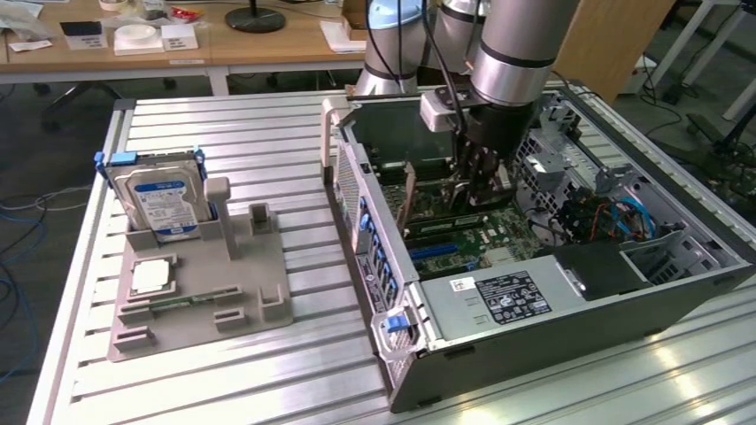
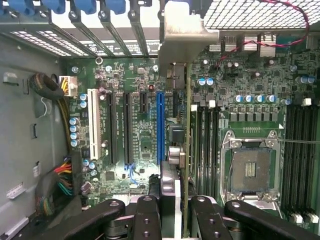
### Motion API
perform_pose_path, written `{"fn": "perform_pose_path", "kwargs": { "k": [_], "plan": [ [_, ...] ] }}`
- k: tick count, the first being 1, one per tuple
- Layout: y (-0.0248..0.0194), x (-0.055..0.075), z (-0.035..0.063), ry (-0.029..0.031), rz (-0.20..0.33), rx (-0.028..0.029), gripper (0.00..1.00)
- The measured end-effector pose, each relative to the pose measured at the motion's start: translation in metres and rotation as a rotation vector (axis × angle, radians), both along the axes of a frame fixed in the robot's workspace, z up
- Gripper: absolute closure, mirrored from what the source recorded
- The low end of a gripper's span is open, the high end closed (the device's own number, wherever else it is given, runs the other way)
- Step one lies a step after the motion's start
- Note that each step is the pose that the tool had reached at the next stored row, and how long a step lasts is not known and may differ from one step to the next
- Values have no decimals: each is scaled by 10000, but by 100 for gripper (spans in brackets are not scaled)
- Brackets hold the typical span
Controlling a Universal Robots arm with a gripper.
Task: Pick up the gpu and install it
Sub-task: 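Insert the gpu into the slot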
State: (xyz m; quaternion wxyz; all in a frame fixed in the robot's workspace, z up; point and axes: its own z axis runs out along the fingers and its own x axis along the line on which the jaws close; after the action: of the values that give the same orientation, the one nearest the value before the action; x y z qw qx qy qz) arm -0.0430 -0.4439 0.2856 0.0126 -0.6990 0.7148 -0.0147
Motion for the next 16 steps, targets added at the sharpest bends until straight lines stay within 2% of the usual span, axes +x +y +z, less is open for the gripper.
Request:
{"fn": "perform_pose_path", "kwargs": {
  "k": [5,9,14,16],
  "plan": [
    [-11,-53,-25,-2,-1,3,72],
    [-18,-87,-57,-1,2,27,72],
    [-61,-88,-107,-2,0,156,72],
    [-65,-89,-123,-3,-2,186,72]
  ]
}}
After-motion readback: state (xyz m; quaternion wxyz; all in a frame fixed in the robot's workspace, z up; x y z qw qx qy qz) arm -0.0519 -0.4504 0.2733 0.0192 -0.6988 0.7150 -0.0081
